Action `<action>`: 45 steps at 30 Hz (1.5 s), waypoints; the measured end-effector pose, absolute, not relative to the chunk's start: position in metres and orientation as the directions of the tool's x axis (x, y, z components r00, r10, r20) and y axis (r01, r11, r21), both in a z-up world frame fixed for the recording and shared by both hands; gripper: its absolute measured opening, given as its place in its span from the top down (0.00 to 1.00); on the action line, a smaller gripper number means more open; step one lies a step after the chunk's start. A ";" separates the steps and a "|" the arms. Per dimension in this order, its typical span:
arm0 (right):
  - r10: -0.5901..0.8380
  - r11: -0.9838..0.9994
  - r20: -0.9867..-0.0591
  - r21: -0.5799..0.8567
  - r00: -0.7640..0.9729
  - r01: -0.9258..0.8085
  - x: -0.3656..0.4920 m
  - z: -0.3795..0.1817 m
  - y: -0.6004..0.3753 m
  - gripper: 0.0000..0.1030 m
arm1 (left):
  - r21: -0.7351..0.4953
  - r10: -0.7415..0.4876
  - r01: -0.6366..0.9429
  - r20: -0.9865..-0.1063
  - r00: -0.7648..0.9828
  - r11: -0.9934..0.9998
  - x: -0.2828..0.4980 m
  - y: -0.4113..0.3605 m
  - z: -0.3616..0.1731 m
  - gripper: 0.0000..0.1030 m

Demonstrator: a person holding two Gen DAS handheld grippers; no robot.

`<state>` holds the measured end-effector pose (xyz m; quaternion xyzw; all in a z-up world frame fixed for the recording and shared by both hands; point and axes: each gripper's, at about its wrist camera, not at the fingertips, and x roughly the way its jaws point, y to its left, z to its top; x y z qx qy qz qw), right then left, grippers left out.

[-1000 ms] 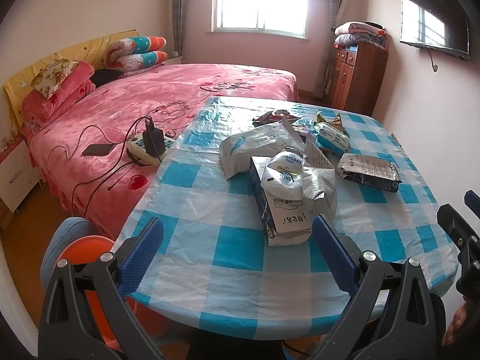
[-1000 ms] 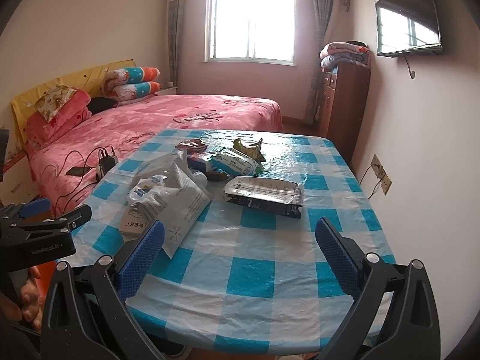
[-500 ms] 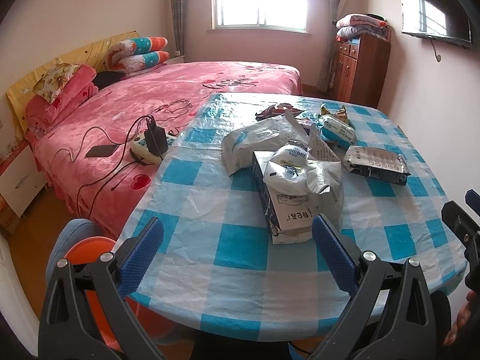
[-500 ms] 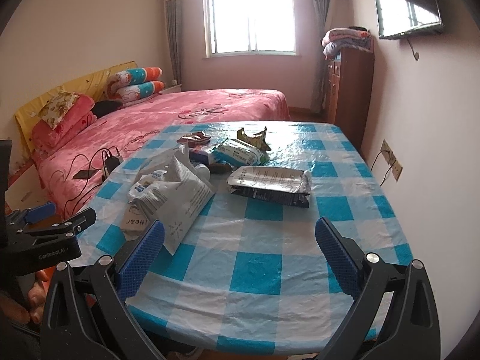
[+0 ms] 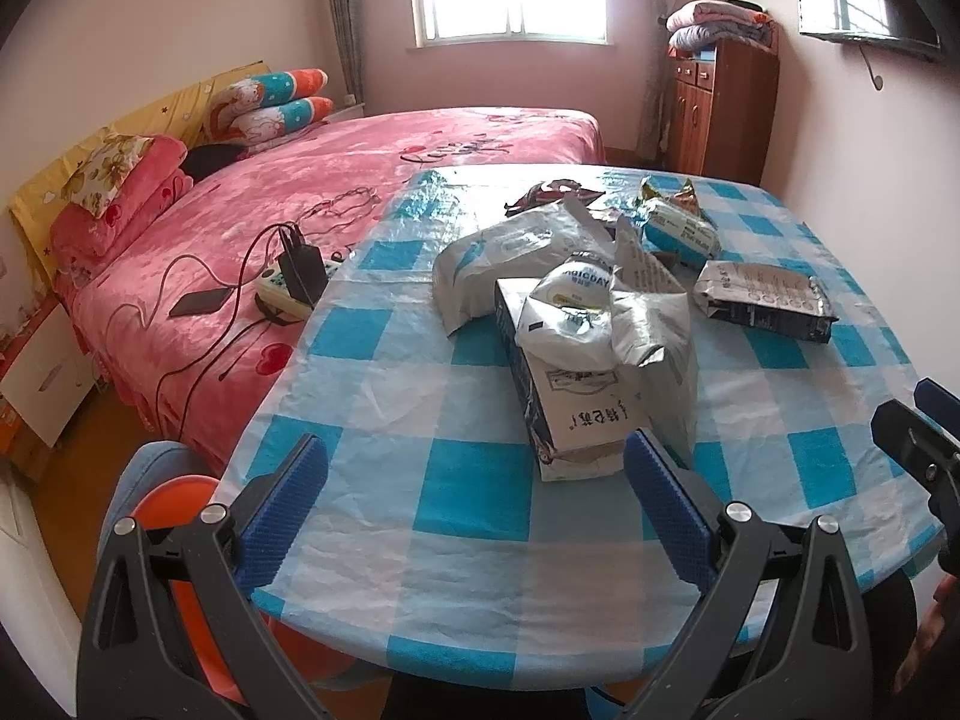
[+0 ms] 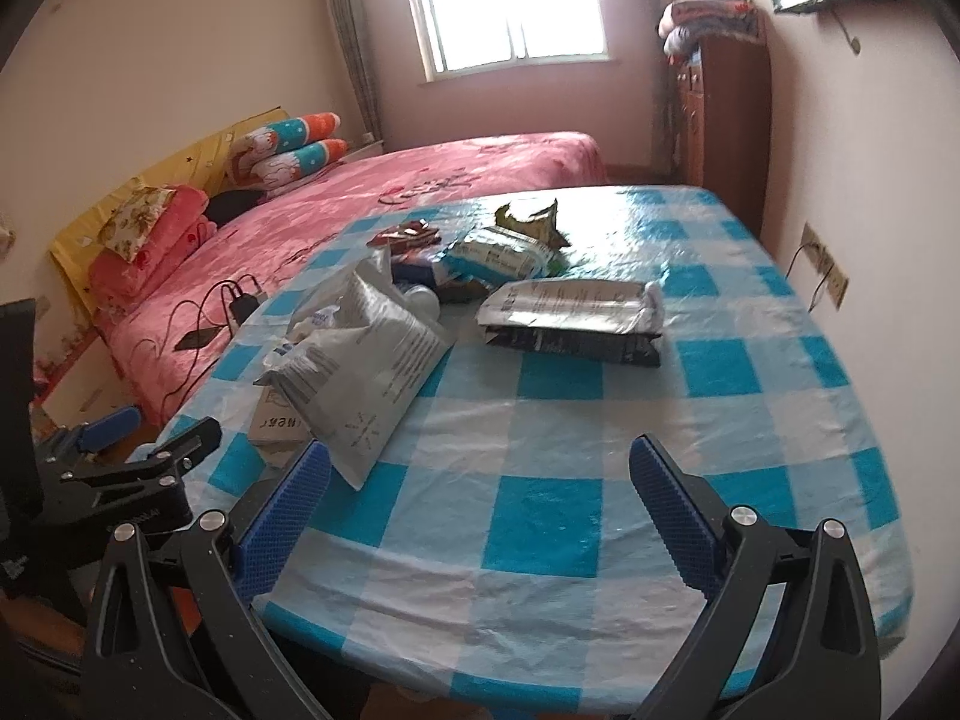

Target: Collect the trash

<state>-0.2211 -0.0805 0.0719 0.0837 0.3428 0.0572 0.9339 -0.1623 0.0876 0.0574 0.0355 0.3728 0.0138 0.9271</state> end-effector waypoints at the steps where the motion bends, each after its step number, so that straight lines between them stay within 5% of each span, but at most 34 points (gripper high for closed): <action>1: 0.174 0.978 -0.632 0.203 0.755 -0.055 -0.219 0.071 -0.080 0.04 | 0.078 0.055 -0.001 -0.692 0.719 0.997 -0.161 0.088 0.056 0.04; 7: 0.241 0.962 -0.635 0.255 0.734 -0.095 -0.206 0.066 -0.075 0.07 | 0.093 0.076 -0.014 -0.707 0.703 0.996 -0.156 0.092 0.047 0.04; 10: 0.277 0.953 -0.642 0.278 0.714 -0.120 -0.197 0.063 -0.069 0.19 | 0.097 0.085 -0.022 -0.713 0.696 0.995 -0.152 0.096 0.043 0.04; 25: 0.509 0.835 -0.645 0.530 0.570 -0.146 -0.128 0.049 -0.044 0.19 | -0.040 -0.010 -0.028 -0.738 0.675 0.999 -0.131 0.133 0.027 0.04; 38: 0.474 0.860 -0.724 0.504 0.502 -0.086 -0.082 0.023 -0.031 0.13 | -0.099 -0.104 0.047 -0.717 0.689 0.994 -0.123 0.134 0.028 0.04; 45: 0.265 0.962 -0.802 0.261 0.536 -0.086 -0.099 0.022 -0.052 0.13 | -0.087 -0.123 0.087 -0.706 0.697 0.992 -0.109 0.120 0.037 0.04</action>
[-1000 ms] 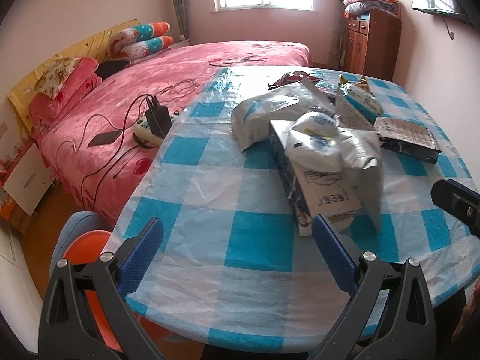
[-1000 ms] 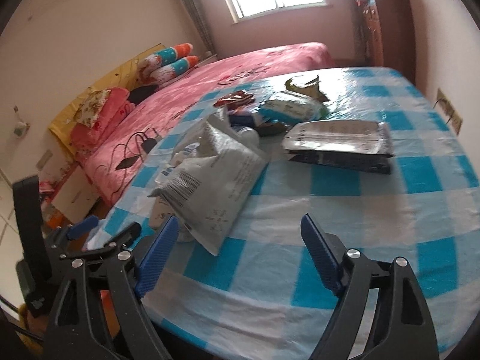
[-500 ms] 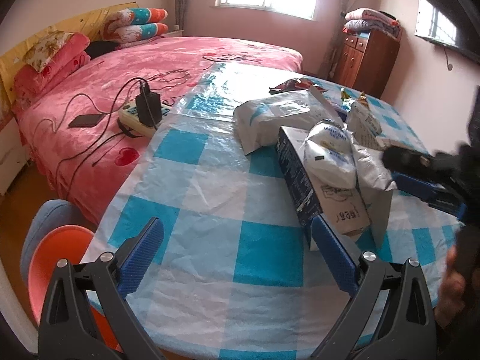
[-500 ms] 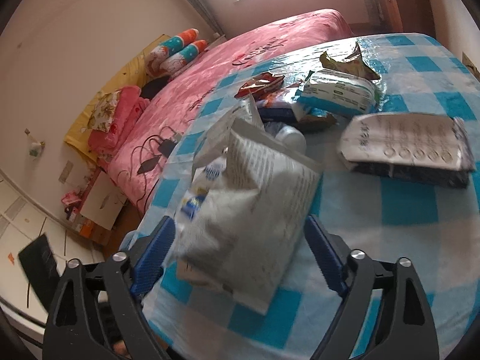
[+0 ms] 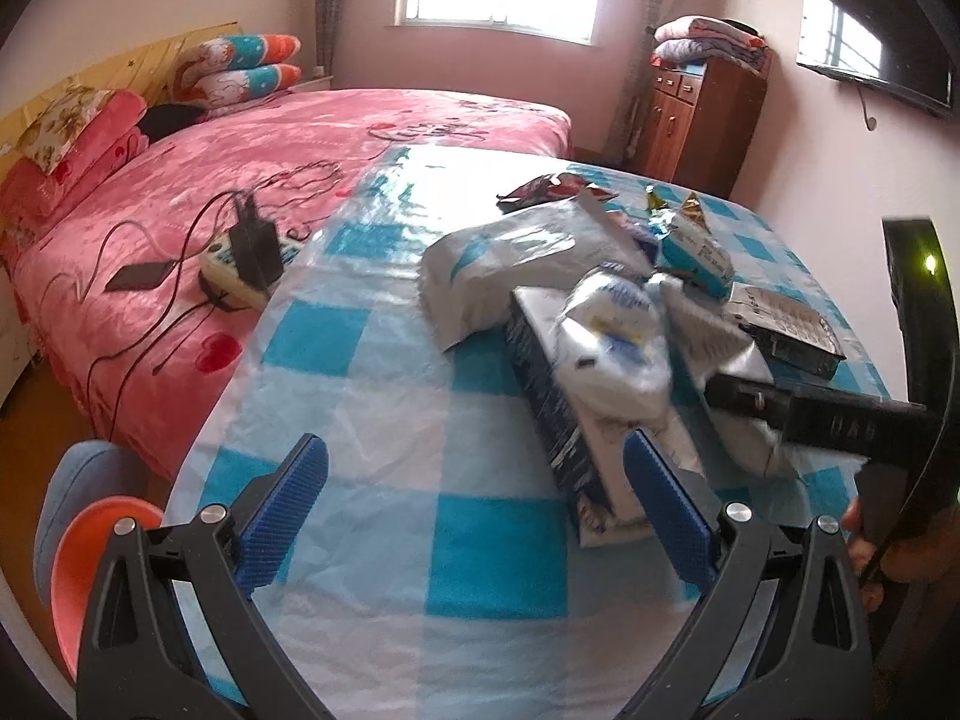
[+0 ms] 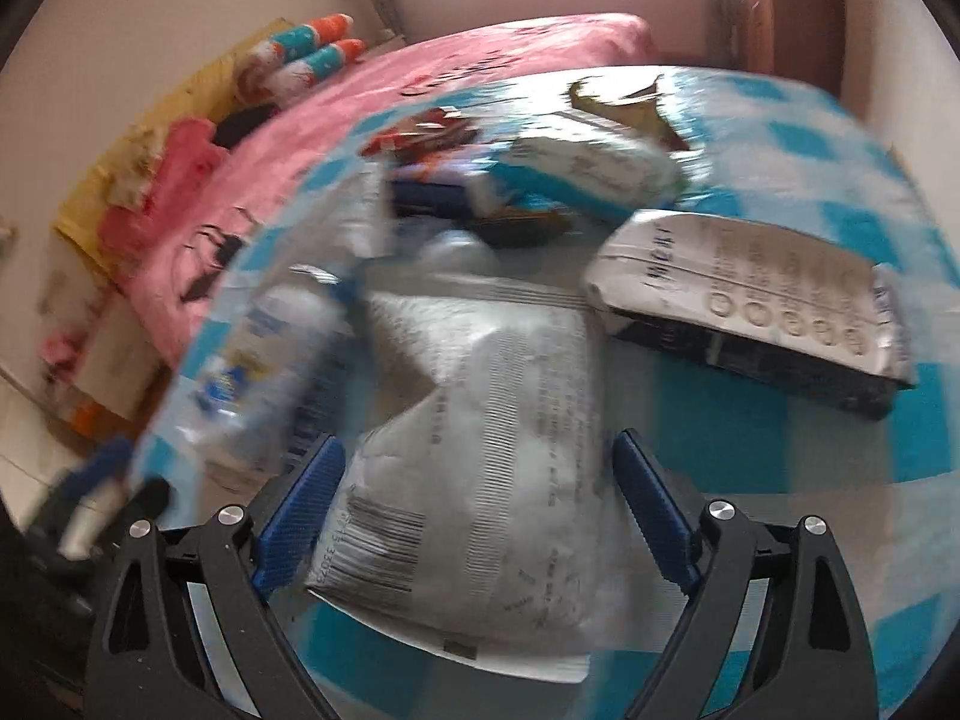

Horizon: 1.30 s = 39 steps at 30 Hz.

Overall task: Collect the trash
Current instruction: 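Grasp the white MAGICDAY bag with the left gripper while the right grasps the grey bag, then carry both bags over the orange bucket and open both grippers to drop them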

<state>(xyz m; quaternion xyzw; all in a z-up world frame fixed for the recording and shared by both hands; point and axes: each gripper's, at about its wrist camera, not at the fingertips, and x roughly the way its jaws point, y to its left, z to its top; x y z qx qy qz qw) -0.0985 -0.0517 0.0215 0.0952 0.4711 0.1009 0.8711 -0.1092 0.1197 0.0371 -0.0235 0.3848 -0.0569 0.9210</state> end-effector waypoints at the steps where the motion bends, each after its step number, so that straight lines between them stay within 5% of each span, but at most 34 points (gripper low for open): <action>1: 0.249 0.966 -0.804 0.245 0.541 -0.082 -0.101 0.021 -0.056 0.13 | -0.084 -0.127 0.095 -0.705 0.698 0.992 -0.107 0.116 0.038 0.04; 13: 0.231 0.973 -0.788 0.192 0.571 -0.129 -0.101 0.020 -0.069 0.11 | 0.110 -0.057 0.196 -0.724 0.688 0.974 -0.063 0.058 0.032 0.04; 20: 0.206 0.977 -0.791 0.138 0.576 -0.160 -0.094 0.018 -0.055 0.11 | 0.045 -0.103 0.203 -0.745 0.659 0.978 -0.047 0.059 0.031 0.16; 23: 0.210 0.975 -0.782 0.124 0.586 -0.183 -0.098 0.019 -0.051 0.24 | 0.030 -0.112 0.206 -0.758 0.642 0.978 -0.045 0.057 0.026 0.34; 28: 0.210 0.975 -0.775 0.123 0.596 -0.183 -0.099 0.021 -0.051 0.37 | -0.015 -0.133 0.182 -0.742 0.657 0.983 -0.048 0.061 0.029 0.42; 39: 0.237 0.971 -0.725 0.153 0.647 -0.184 -0.118 0.034 -0.051 0.46 | -0.118 -0.186 0.145 -0.701 0.688 0.982 -0.066 0.085 0.044 0.42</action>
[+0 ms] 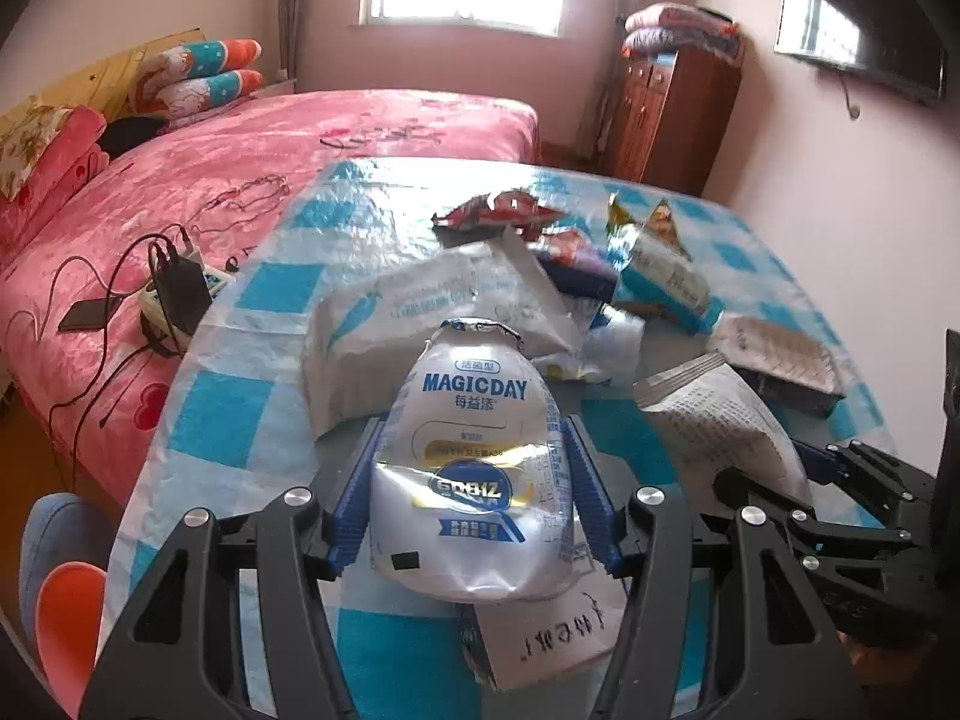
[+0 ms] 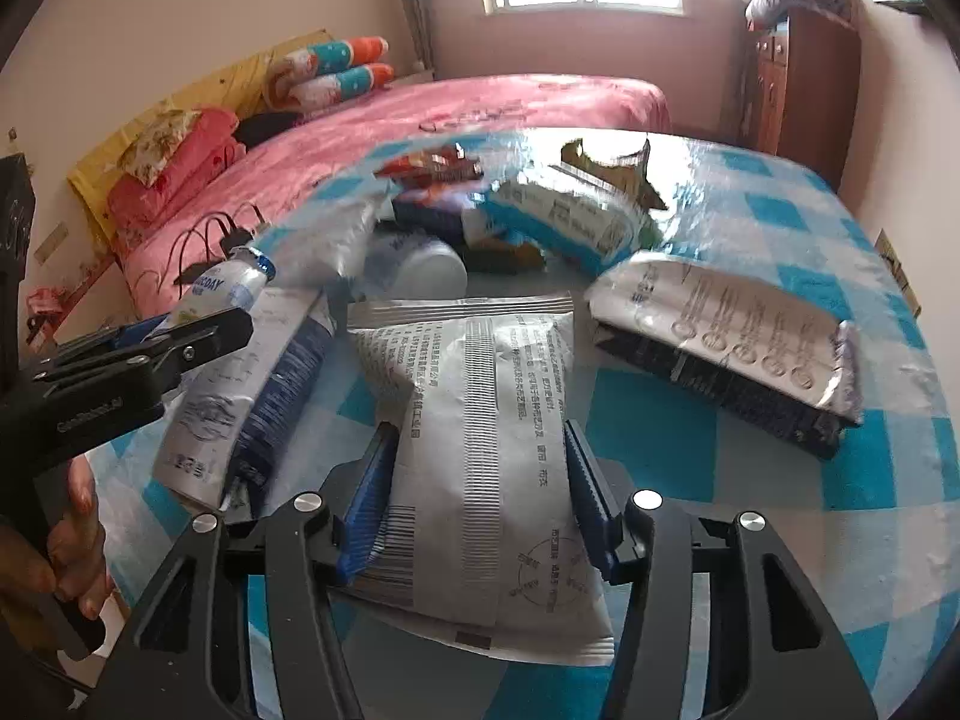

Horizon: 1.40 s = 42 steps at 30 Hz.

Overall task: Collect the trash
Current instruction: 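Carry both bags over the orange bucket and open both grippers to drop them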

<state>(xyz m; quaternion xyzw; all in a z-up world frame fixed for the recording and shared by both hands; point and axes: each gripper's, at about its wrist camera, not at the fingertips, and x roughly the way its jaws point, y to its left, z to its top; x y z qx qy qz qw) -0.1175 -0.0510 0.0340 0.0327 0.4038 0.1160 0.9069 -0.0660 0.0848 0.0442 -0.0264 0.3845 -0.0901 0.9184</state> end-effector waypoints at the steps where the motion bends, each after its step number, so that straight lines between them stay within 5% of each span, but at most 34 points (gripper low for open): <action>1: 0.237 0.971 -0.715 0.153 0.658 -0.184 -0.120 0.039 -0.051 0.46 | -0.127 -0.193 0.146 -0.696 0.692 0.981 -0.068 0.087 0.047 0.42; 10: 0.292 0.956 -0.670 0.176 0.682 -0.236 -0.133 0.074 -0.027 0.47 | -0.186 -0.208 0.114 -0.632 0.746 0.976 -0.103 0.122 0.072 0.42; 17: 0.432 0.894 -0.645 0.213 0.630 -0.395 -0.145 0.099 0.040 0.47 | -0.185 -0.103 -0.014 -0.611 0.785 0.983 -0.138 0.185 0.075 0.42; 34: 0.669 0.610 -0.689 0.295 0.279 -0.736 -0.166 0.069 0.255 0.45 | -0.142 0.179 -0.402 -0.729 0.660 0.904 -0.215 0.349 -0.010 0.42; 37: 0.660 0.586 -0.716 0.299 0.229 -0.753 -0.166 0.052 0.281 0.36 | -0.134 0.202 -0.451 -0.759 0.619 0.882 -0.222 0.367 -0.027 0.23; 42: 0.654 0.613 -0.723 0.336 0.221 -0.716 -0.159 0.041 0.283 0.19 | -0.120 0.230 -0.493 -0.773 0.591 0.862 -0.239 0.386 -0.040 0.17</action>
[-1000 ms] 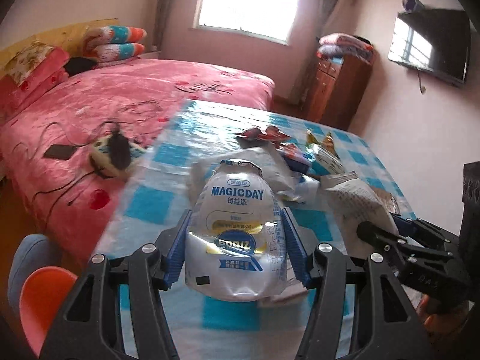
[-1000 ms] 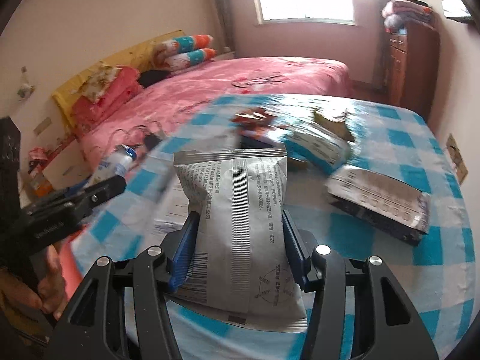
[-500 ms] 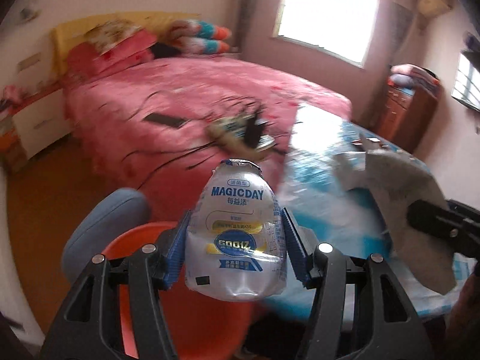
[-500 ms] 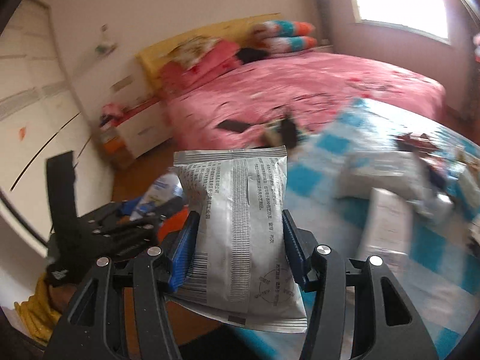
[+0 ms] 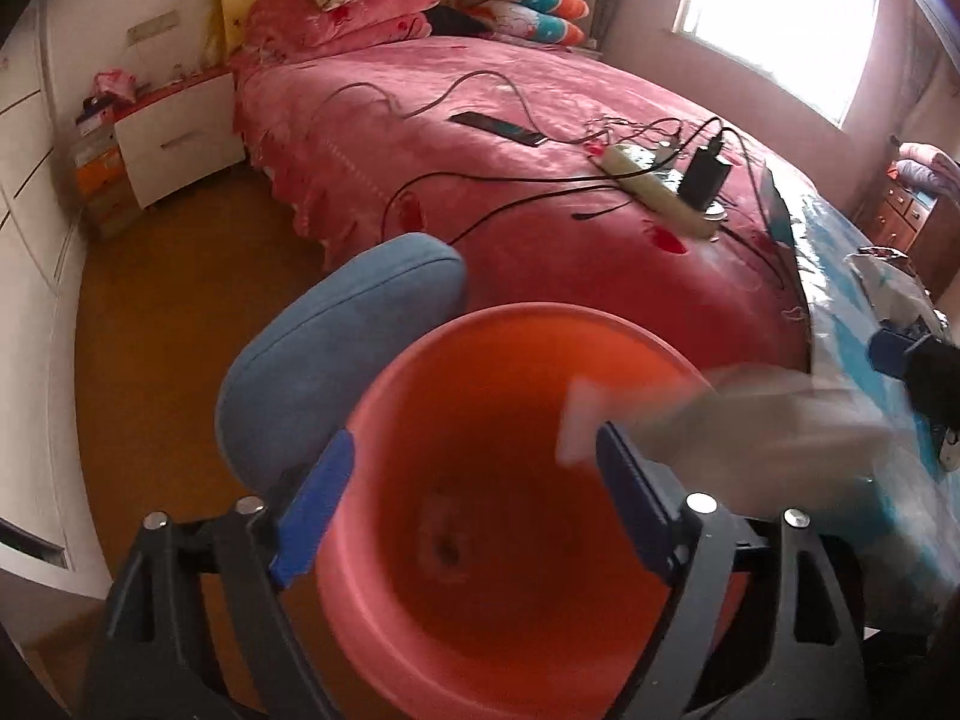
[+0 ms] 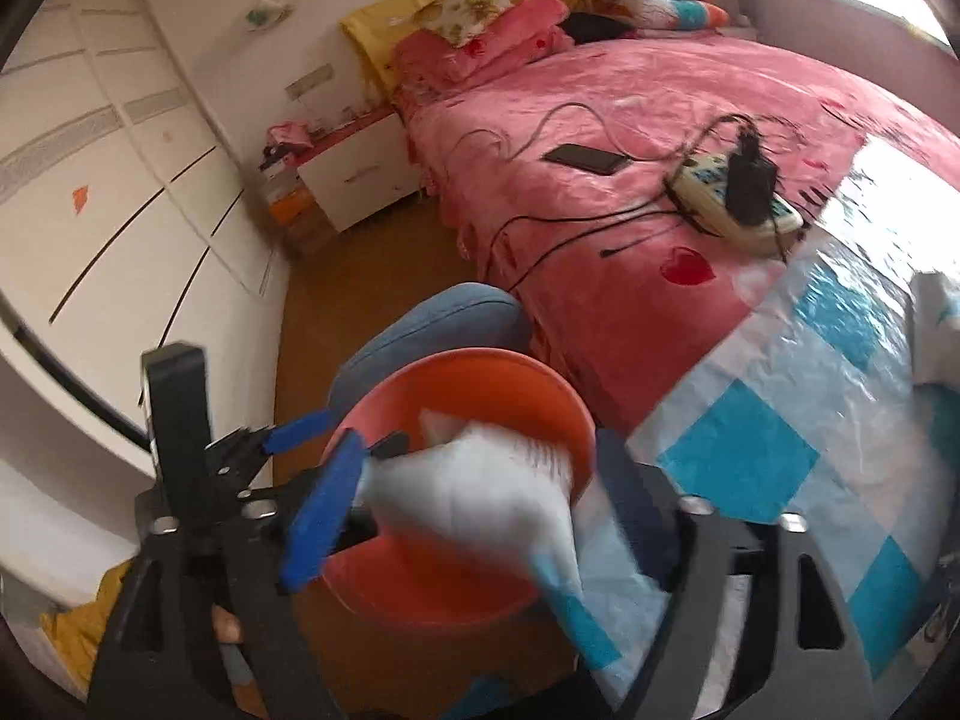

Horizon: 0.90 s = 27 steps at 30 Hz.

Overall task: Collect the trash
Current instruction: 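Carry both bags over the orange bucket and open both grippers to drop them, then return both open grippers to the table toward the white milk carton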

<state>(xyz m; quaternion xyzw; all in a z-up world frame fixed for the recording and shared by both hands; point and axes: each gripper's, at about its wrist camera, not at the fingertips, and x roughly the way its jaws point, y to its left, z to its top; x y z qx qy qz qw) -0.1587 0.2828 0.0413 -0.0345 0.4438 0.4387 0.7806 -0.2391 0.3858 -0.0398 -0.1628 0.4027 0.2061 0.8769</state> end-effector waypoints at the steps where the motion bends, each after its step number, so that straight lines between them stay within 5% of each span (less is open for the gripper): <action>1: 0.655 0.620 -0.720 0.340 0.229 -0.707 -0.157 0.043 0.277 0.19 | -0.122 0.230 -0.491 -0.770 0.595 0.863 -0.241 0.387 -0.040 0.17; 12: 0.543 0.789 -0.727 0.269 0.421 -0.552 -0.155 0.061 0.206 0.14 | -0.198 0.096 -0.284 -0.638 0.764 0.938 -0.238 0.377 -0.028 0.15; 27: 0.378 0.909 -0.725 0.173 0.576 -0.379 -0.175 0.059 0.118 0.14 | -0.154 0.022 -0.177 -0.690 0.723 0.972 -0.196 0.342 -0.003 0.15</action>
